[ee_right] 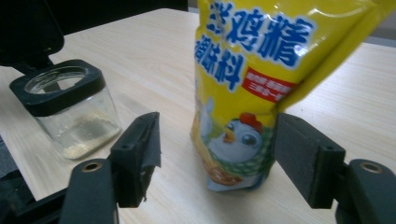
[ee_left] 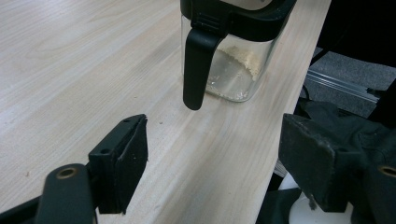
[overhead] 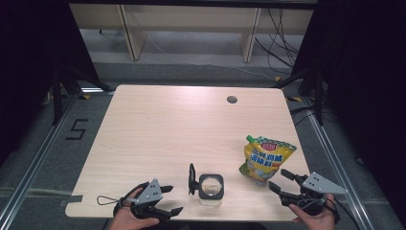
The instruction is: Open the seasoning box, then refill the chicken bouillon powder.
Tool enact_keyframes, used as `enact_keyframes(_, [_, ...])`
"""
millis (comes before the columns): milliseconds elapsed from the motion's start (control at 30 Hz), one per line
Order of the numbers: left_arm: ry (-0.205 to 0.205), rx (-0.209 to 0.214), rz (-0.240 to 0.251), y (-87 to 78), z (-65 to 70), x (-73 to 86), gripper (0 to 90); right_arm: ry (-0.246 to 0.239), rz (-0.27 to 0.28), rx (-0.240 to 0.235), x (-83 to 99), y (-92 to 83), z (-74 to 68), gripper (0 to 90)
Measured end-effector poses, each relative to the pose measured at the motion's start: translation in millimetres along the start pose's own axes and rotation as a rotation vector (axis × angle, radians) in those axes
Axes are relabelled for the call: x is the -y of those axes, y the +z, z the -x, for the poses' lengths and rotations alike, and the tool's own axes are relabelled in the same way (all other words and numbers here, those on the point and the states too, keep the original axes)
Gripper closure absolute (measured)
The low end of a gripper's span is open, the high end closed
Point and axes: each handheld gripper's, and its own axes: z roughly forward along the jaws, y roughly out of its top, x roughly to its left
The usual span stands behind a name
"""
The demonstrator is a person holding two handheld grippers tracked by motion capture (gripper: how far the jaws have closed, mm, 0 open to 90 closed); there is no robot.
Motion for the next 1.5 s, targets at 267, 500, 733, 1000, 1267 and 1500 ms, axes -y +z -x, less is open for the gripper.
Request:
enact_keyframes(267, [-0.003, -0.009, 0.021, -2.6, 0.0, -0.1, 23.0, 0.006, -0.026, 0.018, 8.4, 6.0, 6.7, 22.0])
enact_keyframes(500, [-0.004, -0.019, -0.001, -2.1, 0.0, -0.2, 22.4, 0.032, -0.029, 0.027, 13.2, 5.8, 11.6, 19.8])
enact_keyframes(733, [-0.021, -0.007, 0.011, -0.7, 3.0, -1.3, 22.4, 0.007, -0.032, 0.033, 14.3, 6.8, 13.0, 19.4])
enact_keyframes(1000, [-0.001, -0.007, -0.003, 0.2, 2.4, -2.6, 22.4, -0.02, -0.022, 0.04, 15.5, 8.8, 16.7, 16.8])
enact_keyframes(1267, [0.001, 0.014, -0.001, 2.4, 6.9, -2.5, 22.3, 0.003, -0.016, 0.02, 14.3, 15.8, 22.4, 15.5])
enact_keyframes(1500, [0.006, 0.005, 0.002, 2.4, 5.4, -2.3, 22.1, -0.043, -0.018, 0.007, 10.2, 31.4, 29.5, 15.5])
